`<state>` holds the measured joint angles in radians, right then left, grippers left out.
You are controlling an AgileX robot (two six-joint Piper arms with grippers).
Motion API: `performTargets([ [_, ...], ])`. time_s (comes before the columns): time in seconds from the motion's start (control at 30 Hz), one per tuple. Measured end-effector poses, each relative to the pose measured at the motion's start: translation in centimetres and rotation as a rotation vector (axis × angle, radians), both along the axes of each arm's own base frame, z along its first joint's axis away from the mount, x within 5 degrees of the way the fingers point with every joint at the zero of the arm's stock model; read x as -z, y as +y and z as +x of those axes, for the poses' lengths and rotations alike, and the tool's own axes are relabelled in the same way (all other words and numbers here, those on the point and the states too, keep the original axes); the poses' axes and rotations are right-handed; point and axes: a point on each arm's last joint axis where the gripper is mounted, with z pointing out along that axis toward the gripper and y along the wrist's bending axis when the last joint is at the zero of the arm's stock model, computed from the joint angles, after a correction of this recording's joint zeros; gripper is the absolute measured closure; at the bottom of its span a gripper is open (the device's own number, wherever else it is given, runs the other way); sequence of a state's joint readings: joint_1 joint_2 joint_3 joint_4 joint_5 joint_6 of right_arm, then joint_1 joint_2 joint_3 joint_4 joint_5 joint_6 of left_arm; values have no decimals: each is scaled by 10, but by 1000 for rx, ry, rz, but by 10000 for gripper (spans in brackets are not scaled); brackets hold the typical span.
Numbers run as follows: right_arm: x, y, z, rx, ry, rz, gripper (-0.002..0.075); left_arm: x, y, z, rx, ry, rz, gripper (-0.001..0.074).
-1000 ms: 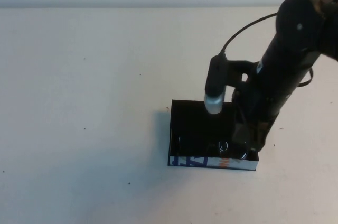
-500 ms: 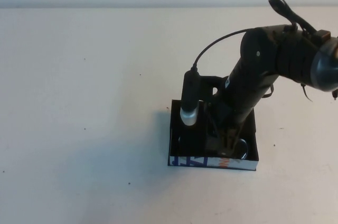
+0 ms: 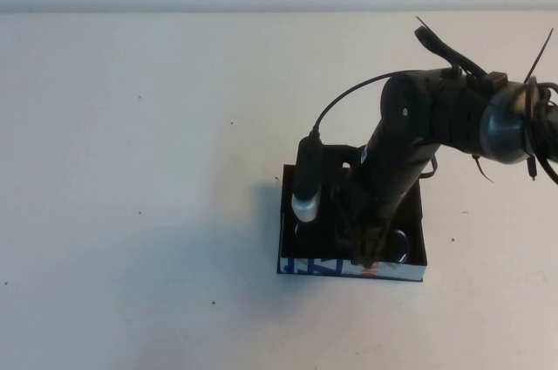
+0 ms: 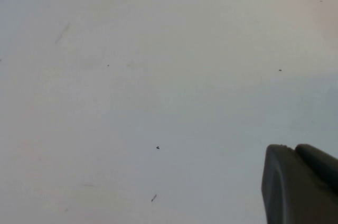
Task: Take glasses out of glasses case
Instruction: Pick up the glasses from the glasses case, then place the glasses on the table
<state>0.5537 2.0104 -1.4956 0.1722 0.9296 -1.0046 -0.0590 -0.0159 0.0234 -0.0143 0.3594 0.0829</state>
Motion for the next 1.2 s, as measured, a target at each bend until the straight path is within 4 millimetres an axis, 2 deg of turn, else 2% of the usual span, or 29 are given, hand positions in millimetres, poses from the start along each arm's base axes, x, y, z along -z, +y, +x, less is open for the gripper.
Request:
performTargets([
  [0.13,4,1,0,3,10,-2,482,0,0,0,0,0,0,739],
  [0.3,3,1,-2,9,43,7,653,0,0,0,0,0,0,739],
  [0.43,-8,2,-1,44,77,-4,655,0,0,0,0,0,0,739],
  [0.53,-30,3,-1,71,100,-3,656,0,0,0,0,0,0,739],
  [0.73,-98,-1,-3,199,44,84,657,0,0,0,0,0,0,739],
  [0.87,-132,-19,-10,442,63,158,657,0,0,0,0,0,0,739],
  [0.97,-147,-37,-17,637,104,204,657,0,0,0,0,0,0,739],
  [1.07,-149,-59,-32,768,153,211,657,0,0,0,0,0,0,739],
  [1.2,-146,-94,-65,883,201,198,657,0,0,0,0,0,0,739],
])
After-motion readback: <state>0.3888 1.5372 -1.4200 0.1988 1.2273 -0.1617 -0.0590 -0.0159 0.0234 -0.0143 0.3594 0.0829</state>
